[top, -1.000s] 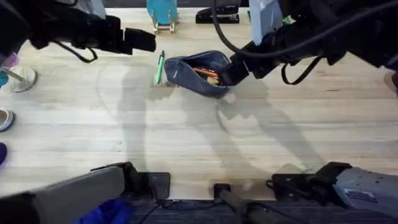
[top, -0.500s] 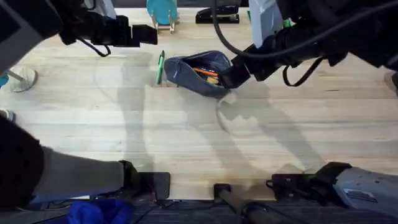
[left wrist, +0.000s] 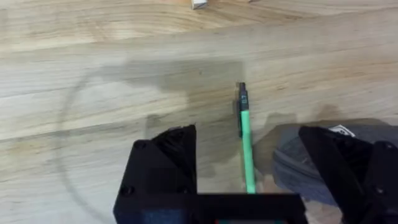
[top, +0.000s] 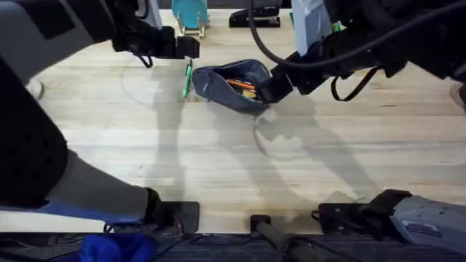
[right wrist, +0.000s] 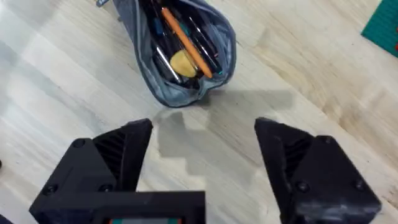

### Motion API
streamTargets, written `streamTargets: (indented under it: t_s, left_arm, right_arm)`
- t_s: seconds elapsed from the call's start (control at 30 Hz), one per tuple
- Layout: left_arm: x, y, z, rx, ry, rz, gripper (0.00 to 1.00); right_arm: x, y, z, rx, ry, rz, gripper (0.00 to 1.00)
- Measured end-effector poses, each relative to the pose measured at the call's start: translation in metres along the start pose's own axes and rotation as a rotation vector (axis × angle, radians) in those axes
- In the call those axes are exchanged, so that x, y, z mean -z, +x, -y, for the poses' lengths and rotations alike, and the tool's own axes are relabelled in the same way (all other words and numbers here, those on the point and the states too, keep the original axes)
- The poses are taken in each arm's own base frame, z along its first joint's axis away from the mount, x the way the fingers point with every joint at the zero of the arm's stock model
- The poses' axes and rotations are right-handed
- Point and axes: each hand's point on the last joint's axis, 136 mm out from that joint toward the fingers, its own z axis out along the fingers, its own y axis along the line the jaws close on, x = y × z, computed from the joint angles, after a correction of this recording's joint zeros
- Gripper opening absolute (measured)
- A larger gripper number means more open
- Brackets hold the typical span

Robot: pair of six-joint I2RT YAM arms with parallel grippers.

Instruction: Unzip the bag, pick up the pens from the table one at a time and place them inside, then zip the bag closed.

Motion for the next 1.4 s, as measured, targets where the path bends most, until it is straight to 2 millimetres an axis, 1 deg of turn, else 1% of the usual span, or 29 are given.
streamTargets:
  t_s: [0.17,0.33,0.47,0.6,0.8,1.0,1.03,1.07,1.17,1.3,1.4]
  left_arm:
    - [-0.010,0.001,0.002,-0.018,-0.038,-0.011,0.995]
    - [-0.025,0.008,0.000,-0.006,-0.055,-0.039,0.995]
    - [-0.035,0.014,0.002,-0.007,-0.053,-0.063,0.995]
    - [-0.039,0.020,0.004,0.000,-0.054,-0.086,0.995]
    - [-0.047,0.036,0.004,0.024,-0.056,-0.148,0.995]
    - [-0.046,0.036,0.005,0.028,-0.064,-0.157,0.994]
    - [-0.046,0.036,0.005,0.028,-0.064,-0.157,0.976]
    - [-0.046,0.036,0.006,0.030,-0.064,-0.158,0.931]
    - [-0.046,0.037,0.007,0.027,-0.061,-0.162,0.748]
    - [-0.046,0.037,0.008,0.025,-0.060,-0.162,0.624]
    - [-0.048,0.038,0.008,0.026,-0.061,-0.168,0.486]
  right_arm:
    - [0.000,0.000,0.000,-0.001,0.000,0.000,0.998]
    - [0.000,0.000,0.000,-0.001,0.000,0.000,0.998]
    - [0.000,0.000,0.000,-0.001,0.000,0.000,0.998]
    - [0.000,0.000,0.000,-0.001,0.000,0.000,0.997]
    - [0.000,0.000,0.000,-0.001,0.000,0.000,0.997]
    - [0.000,0.000,0.000,-0.003,0.000,0.000,0.997]
    - [0.000,0.000,0.000,-0.003,0.000,0.000,0.997]
    - [0.000,0.000,0.000,-0.003,0.000,0.000,0.997]
    - [0.000,0.000,0.000,-0.003,0.000,0.000,0.998]
    - [0.000,0.000,0.000,-0.004,0.000,0.000,0.997]
    - [0.000,0.000,0.000,-0.004,0.000,0.000,0.998]
